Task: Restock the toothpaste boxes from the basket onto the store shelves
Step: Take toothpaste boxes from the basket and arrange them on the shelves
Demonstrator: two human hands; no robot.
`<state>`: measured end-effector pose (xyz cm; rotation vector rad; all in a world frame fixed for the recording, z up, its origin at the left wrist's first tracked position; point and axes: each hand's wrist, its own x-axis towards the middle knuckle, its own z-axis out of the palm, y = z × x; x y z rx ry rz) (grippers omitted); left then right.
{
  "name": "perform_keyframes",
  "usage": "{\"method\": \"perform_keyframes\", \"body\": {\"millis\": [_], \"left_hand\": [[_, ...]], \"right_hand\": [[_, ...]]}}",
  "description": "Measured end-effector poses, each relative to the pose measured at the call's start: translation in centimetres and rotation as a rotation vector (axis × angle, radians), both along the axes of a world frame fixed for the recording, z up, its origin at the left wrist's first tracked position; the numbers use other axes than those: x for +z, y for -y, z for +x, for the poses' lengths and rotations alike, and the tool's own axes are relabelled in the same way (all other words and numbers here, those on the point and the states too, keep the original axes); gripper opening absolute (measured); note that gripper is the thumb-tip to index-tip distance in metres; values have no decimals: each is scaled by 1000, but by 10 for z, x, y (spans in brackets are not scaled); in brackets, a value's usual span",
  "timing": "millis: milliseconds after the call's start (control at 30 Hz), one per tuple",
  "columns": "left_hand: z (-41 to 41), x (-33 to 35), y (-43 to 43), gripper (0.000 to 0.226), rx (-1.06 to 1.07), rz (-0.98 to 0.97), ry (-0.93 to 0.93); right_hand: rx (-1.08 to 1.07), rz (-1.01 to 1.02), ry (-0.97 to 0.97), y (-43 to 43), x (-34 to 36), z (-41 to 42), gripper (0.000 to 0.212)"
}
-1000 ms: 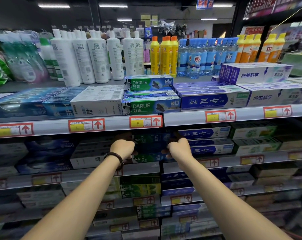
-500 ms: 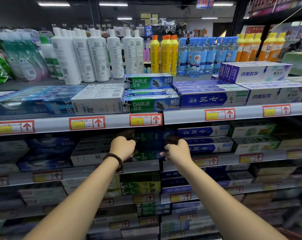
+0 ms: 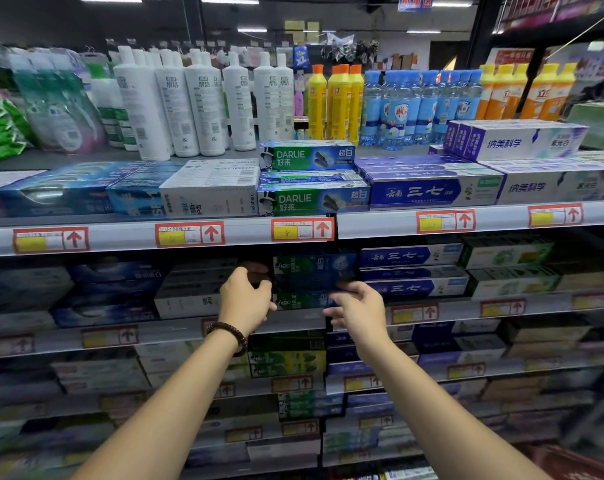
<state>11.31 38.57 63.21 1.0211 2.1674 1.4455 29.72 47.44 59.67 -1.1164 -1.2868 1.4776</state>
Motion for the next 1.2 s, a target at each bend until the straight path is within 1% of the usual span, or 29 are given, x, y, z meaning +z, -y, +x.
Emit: {"method": "perform_keyframes", "body": {"millis": [100, 200, 600, 767, 867, 1033, 1200], "left_hand": [[2, -7, 13, 18, -36, 10, -12], [1, -15, 26, 7, -65, 56, -36], [-13, -59, 90, 8, -132, 59, 14], [-23, -72, 116, 14, -160, 40, -43], [-23, -82, 133, 13, -182, 20, -34], [-19, -97, 158, 15, -167, 19, -30], [-14, -114, 179, 12, -94, -4, 10]], "right_hand": [[-5, 8, 6, 9, -3, 1, 21], [-8, 22, 34, 23, -7, 1, 20], [-35, 23, 118, 101, -30, -20, 14], [-33, 122, 191, 138, -40, -28, 10], [-24, 166, 211, 160, -50, -31, 10], [6, 198, 273, 186, -70, -36, 10], [116, 233, 357, 200, -82, -30, 11]]}}
